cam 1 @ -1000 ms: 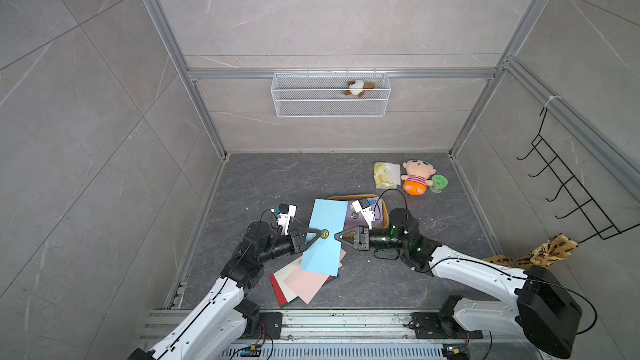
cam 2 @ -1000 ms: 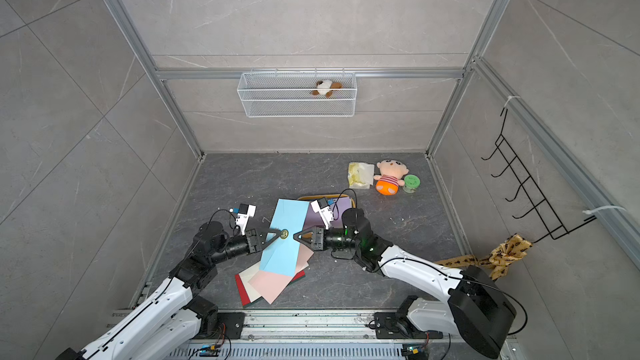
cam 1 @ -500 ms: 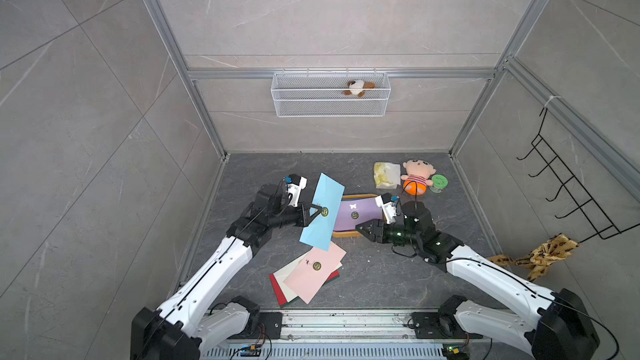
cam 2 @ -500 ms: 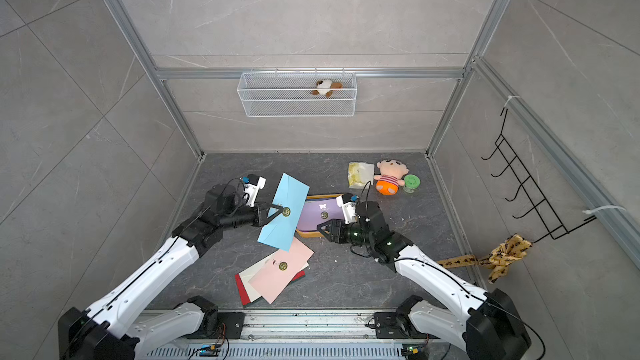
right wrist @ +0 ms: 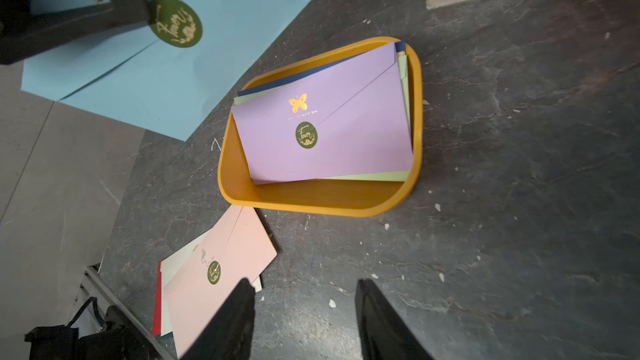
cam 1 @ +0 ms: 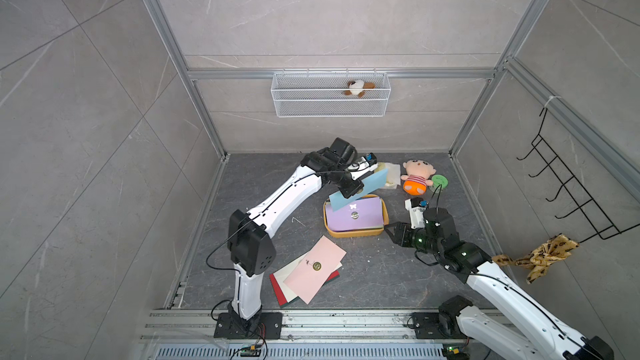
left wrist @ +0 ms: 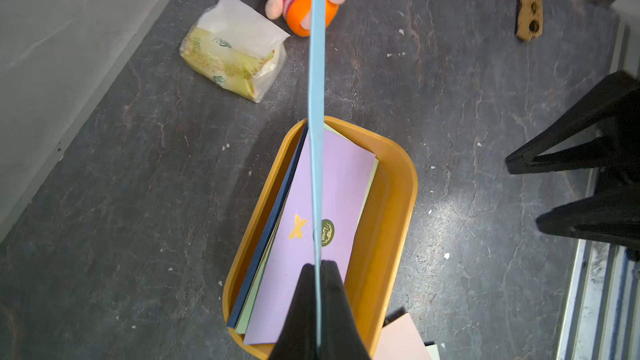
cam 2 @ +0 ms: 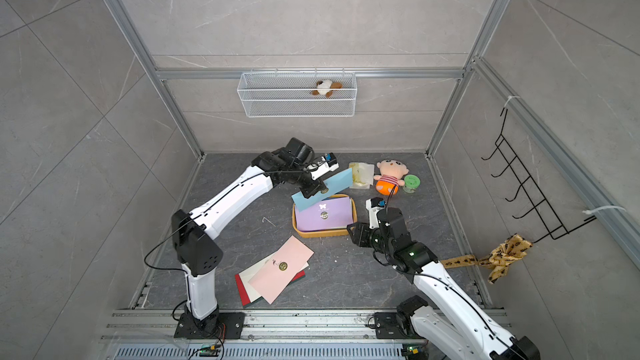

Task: Put the sealed envelopes into the storage box
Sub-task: Place the envelope in the storage box.

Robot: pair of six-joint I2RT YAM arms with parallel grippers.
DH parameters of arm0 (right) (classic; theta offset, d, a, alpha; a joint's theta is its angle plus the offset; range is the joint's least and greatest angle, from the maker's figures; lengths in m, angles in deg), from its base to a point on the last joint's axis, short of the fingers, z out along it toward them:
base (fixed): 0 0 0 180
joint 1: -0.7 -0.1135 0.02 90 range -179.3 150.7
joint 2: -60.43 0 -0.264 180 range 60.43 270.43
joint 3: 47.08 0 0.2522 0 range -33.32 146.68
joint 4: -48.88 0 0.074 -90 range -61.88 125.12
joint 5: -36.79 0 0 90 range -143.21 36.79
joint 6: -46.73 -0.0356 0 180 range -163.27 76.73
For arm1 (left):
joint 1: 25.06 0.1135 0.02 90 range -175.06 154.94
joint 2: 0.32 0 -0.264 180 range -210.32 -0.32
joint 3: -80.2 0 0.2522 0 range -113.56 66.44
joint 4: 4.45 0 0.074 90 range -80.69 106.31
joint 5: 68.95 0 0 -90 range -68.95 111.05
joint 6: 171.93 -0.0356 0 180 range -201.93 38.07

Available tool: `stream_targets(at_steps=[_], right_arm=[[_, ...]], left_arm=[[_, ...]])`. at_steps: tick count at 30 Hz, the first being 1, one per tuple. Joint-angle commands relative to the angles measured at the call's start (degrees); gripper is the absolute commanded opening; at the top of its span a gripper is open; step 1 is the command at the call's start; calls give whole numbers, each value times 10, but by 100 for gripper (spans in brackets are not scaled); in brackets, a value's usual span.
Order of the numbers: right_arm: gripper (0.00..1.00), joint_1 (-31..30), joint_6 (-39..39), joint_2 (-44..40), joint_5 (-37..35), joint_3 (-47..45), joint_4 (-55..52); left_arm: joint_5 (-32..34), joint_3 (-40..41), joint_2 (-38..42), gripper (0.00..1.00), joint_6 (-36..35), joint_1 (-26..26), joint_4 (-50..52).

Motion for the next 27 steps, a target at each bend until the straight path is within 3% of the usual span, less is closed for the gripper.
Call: stream_targets(at_steps=[1, 8, 13, 17, 23, 27], right_arm=[[51, 3, 21, -27, -25, -8, -45], [51, 7, 36, -48, -41, -4, -79], [51, 8, 31, -40, -39, -6, -77], [51, 10, 28, -32, -33, -3, -74], [51, 10, 30, -31, -32, -1, -78], [51, 11, 30, -26, -31, -2, -76]], left_arm=[[14, -76, -60, 0, -96, -3, 113], [-3, -70, -107, 0, -118, -3, 104], [-24, 40, -74, 0, -133, -2, 27], [-31, 62, -80, 0, -136, 1, 3], [-8, 78, -65, 16, -106, 9, -41], [17, 124, -24, 38, -88, 9, -76]])
